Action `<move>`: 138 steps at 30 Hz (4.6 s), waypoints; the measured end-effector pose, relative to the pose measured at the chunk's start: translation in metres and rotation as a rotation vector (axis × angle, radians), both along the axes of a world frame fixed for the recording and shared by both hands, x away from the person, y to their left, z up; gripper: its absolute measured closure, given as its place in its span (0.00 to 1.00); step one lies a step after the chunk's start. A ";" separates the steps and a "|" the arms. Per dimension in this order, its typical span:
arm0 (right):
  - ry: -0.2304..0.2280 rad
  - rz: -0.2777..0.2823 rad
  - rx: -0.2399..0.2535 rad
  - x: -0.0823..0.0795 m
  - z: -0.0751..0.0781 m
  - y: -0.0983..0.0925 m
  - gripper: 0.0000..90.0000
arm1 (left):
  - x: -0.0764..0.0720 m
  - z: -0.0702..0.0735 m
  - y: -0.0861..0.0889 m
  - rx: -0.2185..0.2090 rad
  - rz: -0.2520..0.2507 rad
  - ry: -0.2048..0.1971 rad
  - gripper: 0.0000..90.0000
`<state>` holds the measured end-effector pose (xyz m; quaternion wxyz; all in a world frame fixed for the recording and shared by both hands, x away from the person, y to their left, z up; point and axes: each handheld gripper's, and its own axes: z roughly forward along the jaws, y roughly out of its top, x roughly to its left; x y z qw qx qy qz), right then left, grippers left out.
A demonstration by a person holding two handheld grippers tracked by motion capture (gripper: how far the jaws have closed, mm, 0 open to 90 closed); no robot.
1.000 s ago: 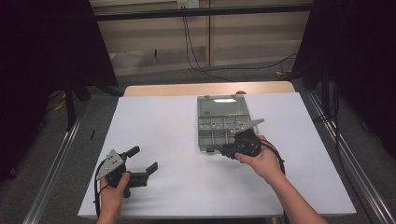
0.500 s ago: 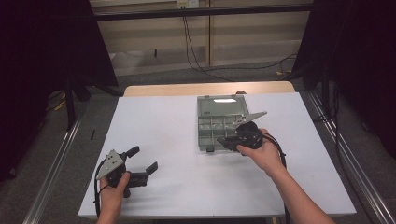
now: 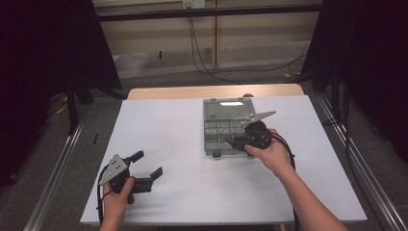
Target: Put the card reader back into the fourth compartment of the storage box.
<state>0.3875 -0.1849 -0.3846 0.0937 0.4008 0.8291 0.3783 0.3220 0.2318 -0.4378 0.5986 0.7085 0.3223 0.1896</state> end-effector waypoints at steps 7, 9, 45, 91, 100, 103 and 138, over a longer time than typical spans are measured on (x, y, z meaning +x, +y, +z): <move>0.003 -0.039 -0.004 0.008 -0.001 -0.005 0.83 | 0.000 0.000 0.000 0.000 0.002 -0.002 0.03; 0.004 -0.052 -0.011 0.010 -0.001 -0.007 0.83 | 0.000 0.000 0.000 0.001 0.001 -0.001 0.03; 0.002 -0.180 -0.037 0.039 -0.006 -0.028 0.83 | 0.000 0.000 0.000 0.004 -0.003 -0.002 0.03; 0.000 -0.268 -0.058 0.056 -0.007 -0.040 0.83 | 0.000 -0.001 -0.001 0.009 -0.010 0.002 0.03; -0.001 -0.284 -0.063 0.059 -0.009 -0.043 0.83 | 0.000 -0.001 -0.001 0.008 -0.010 0.004 0.03; 0.001 -0.290 -0.064 0.060 -0.009 -0.043 0.83 | 0.000 -0.001 -0.001 0.008 -0.011 0.005 0.03; 0.009 -0.314 -0.096 0.071 -0.014 -0.043 0.83 | 0.000 -0.001 -0.001 0.010 -0.016 0.008 0.03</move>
